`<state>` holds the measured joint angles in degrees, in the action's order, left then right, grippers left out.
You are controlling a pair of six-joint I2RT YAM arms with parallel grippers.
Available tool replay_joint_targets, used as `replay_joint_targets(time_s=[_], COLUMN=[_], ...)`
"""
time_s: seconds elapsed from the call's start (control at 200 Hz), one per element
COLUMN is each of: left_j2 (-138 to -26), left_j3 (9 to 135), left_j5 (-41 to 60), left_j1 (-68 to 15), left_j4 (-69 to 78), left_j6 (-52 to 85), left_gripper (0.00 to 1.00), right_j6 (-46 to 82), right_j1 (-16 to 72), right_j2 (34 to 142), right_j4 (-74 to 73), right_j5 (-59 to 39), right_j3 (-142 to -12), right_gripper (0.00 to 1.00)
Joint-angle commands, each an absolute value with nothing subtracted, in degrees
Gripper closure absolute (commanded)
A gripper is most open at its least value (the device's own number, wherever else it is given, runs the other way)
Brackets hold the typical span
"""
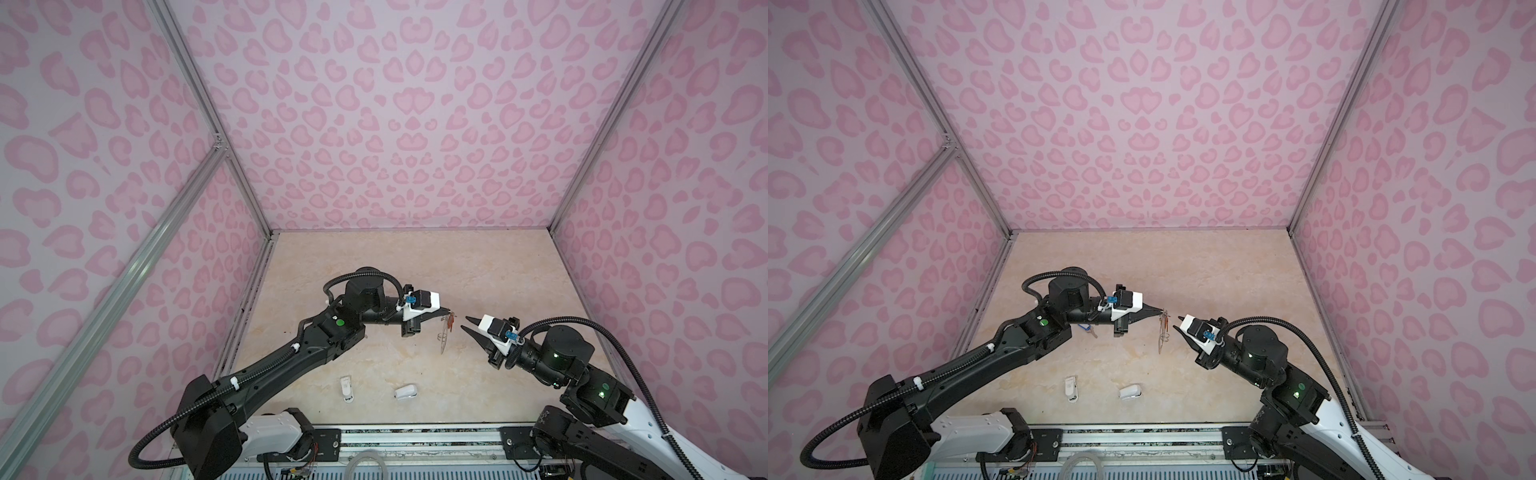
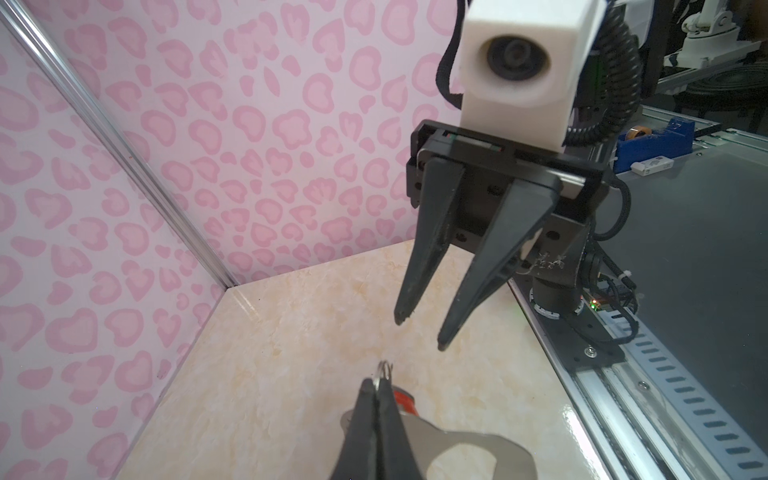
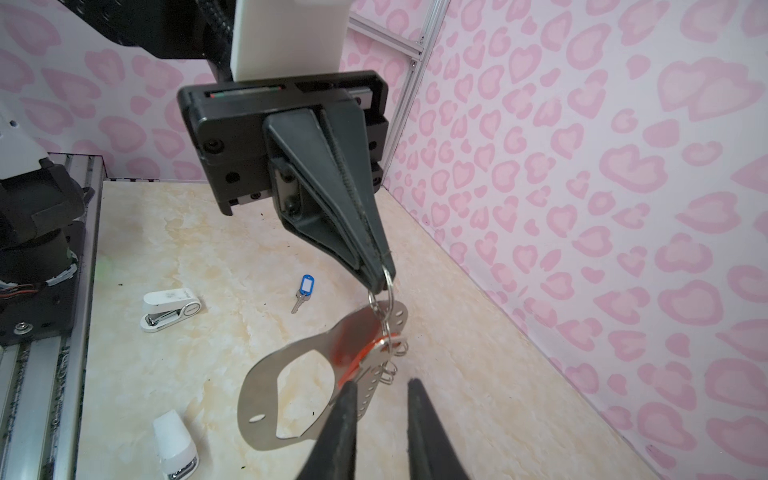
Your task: Put the keys on the keyring
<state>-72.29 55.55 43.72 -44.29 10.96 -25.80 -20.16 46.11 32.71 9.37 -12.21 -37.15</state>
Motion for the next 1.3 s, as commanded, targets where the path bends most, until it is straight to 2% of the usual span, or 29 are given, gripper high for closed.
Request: replay_joint_targets(time_s=[0.0, 0.57, 0.9, 1.075, 1.295], left_j2=[-71.6, -71.1, -72.1, -72.4, -73.3], left_j3=[55.2, 55.3, 56.2, 56.5, 57.4], left_j5=[45.4, 46.7, 47.1, 46.8, 45.0], left_j1=[-44.3, -44.4, -44.4, -44.3, -44.4], left_j4=[12.1, 9.7, 9.5, 10.4, 13.2], left_j6=[-26.6, -27.3, -27.5, -27.1, -25.3], left_gripper=[0.97, 0.97, 0.97, 0.97, 0.97], right_j6=[-20.6, -22.7, -23.6, -23.7, -22.3], right_j1=[46.1, 46.1, 46.1, 46.1, 46.1], right_j2=[34.2, 38.3, 39.5, 39.1, 39.5], right_j4=[9.0, 8.6, 8.8, 8.8, 8.4], right_j5=[-13.7, -12.5, -14.0, -14.6, -13.1], right_j3=[-38.0, -39.9, -40.0, -39.6, -38.7], right_gripper=[0.76, 0.79, 0.88, 1.00, 1.00])
